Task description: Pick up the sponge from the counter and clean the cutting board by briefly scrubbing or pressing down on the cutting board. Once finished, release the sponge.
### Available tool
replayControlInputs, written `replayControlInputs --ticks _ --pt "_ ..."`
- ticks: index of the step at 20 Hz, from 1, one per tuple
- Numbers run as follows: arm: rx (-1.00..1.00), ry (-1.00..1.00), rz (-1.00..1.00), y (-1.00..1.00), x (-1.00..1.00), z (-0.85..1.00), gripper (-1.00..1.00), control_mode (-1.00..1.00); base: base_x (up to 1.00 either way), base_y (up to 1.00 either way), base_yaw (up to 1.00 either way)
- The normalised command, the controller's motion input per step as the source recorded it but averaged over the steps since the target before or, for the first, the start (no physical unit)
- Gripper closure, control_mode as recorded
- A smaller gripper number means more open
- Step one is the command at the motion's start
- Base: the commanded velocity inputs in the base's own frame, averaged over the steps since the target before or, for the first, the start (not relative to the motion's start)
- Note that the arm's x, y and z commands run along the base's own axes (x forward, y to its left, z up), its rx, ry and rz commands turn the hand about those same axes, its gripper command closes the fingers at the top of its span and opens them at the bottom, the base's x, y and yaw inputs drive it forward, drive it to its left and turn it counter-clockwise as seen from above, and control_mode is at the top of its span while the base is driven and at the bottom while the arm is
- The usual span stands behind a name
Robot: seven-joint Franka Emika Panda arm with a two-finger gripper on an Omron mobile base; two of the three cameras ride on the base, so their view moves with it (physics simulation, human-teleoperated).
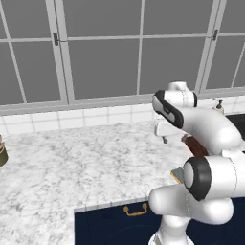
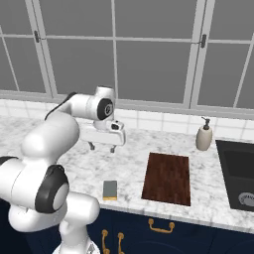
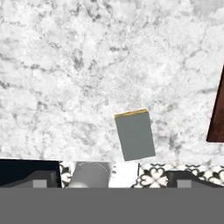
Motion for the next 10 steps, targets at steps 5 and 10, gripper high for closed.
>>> replayControlInputs --ticks 5,10 --pt "0.00 0.19 0.00 -0.16 0.00 -0.63 -1.00 -1.00 0.00 0.00 0.00" --pt "0.00 0.07 0.00 -0.12 -0.14 -0.29 -1.00 -1.00 0.00 0.00 0.00"
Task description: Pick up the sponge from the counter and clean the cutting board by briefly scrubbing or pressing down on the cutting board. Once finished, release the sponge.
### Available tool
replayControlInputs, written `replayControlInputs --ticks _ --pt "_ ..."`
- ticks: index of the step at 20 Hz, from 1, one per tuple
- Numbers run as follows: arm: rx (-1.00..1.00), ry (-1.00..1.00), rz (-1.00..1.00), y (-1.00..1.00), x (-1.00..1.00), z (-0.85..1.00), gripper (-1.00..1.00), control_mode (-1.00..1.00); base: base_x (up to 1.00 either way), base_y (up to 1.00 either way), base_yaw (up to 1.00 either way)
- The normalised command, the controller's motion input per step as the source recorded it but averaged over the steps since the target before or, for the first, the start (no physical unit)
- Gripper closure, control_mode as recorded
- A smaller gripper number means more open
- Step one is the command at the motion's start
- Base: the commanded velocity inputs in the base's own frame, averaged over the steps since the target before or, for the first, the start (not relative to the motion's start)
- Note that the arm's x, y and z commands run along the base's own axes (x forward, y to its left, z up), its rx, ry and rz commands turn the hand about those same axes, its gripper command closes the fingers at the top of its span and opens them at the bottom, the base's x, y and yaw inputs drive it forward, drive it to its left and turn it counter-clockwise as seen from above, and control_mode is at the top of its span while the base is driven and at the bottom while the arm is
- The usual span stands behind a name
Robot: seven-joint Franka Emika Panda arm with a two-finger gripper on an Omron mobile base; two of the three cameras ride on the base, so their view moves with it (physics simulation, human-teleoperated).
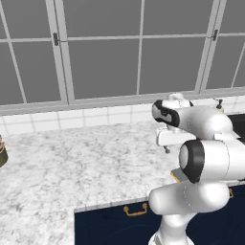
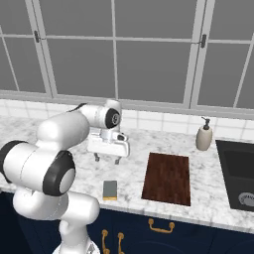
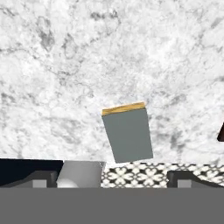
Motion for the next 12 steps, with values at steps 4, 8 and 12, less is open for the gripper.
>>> replayControlInputs --ticks 4,8,12 --pt "0.00 0.00 0.00 -0.03 -0.51 -0.16 -1.00 -1.00 0.00 0.00 0.00" --pt "0.00 0.00 0.02 0.00 -0.15 -0.32 -1.00 -1.00 0.00 0.00 0.00" --pt "0.00 0.00 0.03 -0.02 0.09 -0.31 -1.00 -1.00 0.00 0.00 0.00"
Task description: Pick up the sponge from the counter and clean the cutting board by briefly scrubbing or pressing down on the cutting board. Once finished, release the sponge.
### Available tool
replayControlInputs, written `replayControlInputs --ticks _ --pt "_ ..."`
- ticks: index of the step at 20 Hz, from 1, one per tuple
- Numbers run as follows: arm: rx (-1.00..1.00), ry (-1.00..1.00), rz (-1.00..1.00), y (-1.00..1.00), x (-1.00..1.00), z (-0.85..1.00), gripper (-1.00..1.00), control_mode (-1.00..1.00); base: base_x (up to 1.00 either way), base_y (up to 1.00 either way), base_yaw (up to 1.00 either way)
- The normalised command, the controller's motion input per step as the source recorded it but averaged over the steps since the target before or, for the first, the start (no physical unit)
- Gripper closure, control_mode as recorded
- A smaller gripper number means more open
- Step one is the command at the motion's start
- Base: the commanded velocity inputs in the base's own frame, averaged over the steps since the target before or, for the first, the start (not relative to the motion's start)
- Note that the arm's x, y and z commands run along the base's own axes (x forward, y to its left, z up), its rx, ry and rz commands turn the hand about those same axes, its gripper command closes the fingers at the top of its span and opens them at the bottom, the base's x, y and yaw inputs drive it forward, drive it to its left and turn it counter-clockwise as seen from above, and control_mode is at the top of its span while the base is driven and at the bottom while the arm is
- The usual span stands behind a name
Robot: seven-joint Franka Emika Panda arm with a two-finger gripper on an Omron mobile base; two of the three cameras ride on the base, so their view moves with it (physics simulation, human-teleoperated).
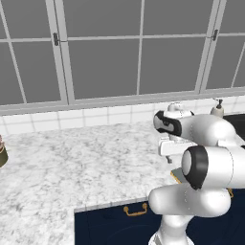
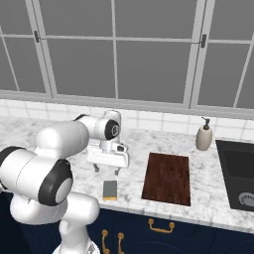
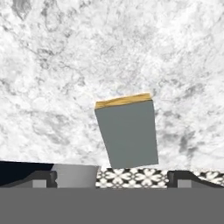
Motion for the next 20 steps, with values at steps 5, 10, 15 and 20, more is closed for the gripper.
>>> replayControlInputs --ticks 5,10,15,20 --pt "0.02 0.00 0.05 -0.10 0.07 -0.25 -1.00 -1.00 0.00 0.00 0.00" --pt "0.05 0.02 0.09 -0.06 -0.03 -0.29 -1.00 -1.00 0.00 0.00 0.00" --pt "0.04 0.04 0.13 0.00 -0.07 -0.33 -1.00 -1.00 0.00 0.00 0.00" --pt "0.01 0.02 0.09 0.00 -0.04 -0.17 -1.00 -1.00 0.00 0.00 0.00"
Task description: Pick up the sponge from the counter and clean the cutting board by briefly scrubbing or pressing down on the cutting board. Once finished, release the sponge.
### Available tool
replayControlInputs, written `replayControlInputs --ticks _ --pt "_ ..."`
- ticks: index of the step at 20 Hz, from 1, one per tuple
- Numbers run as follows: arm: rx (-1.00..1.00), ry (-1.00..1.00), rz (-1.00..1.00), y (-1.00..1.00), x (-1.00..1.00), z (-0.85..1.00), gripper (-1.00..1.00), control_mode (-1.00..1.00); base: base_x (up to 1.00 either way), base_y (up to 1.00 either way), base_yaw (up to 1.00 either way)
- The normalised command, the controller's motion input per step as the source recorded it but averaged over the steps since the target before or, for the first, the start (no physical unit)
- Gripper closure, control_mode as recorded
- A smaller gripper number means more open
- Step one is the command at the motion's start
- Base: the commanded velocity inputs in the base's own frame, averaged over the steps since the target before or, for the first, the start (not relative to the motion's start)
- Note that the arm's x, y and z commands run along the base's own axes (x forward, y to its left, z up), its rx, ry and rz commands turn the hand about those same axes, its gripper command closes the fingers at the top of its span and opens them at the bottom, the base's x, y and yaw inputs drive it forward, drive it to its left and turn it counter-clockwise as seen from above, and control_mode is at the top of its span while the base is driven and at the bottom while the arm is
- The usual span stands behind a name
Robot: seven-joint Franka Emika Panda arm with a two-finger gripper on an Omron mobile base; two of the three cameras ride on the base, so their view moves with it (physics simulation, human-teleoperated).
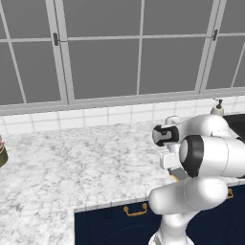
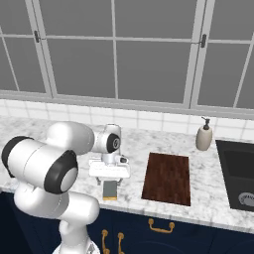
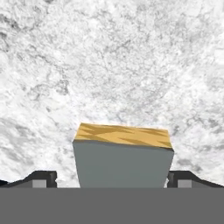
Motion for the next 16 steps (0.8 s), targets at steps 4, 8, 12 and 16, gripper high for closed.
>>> replayControlInputs --ticks 4,8,12,16 --pt "0.01 0.00 0.03 0.00 0.00 -0.04 -1.00 -1.00 0.00 0.00 0.00" --pt "0.02 0.00 0.00 0.00 0.00 -0.17 -1.00 -1.00 0.00 0.00 0.00" --pt "0.02 -0.01 0.00 0.00 0.00 -0.09 -1.00 -1.00 0.00 0.00 0.00" --pt "0.01 -0.05 0.00 0.00 0.00 -0.01 -1.00 -1.00 0.00 0.00 0.00"
